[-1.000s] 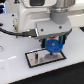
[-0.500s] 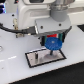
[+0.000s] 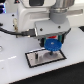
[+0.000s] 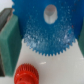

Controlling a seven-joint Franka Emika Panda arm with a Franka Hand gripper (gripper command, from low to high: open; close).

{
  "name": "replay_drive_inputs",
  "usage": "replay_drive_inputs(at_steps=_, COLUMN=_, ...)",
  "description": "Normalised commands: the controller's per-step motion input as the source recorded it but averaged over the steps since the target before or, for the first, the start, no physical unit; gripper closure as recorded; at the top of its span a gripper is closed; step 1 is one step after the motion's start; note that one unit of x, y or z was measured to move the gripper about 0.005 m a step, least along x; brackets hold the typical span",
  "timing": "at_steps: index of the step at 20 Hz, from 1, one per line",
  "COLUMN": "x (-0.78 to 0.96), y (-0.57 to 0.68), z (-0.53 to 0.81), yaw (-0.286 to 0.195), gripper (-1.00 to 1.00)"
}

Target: Insert the blue gear onto the right peg, followed by the red gear

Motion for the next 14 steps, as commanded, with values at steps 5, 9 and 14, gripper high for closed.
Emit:
replay_drive_inputs(at_steps=5, x=0.23, y=-0.16, z=0.12, yaw=0.000, gripper=1.00)
replay_drive_inputs(at_steps=9, x=0.29, y=-0.09, z=-0.15, yaw=0.000, gripper=1.00)
replay_drive_inputs(at_steps=14, x=0.25, y=-0.06, z=-0.25, yaw=0.000, gripper=1.00)
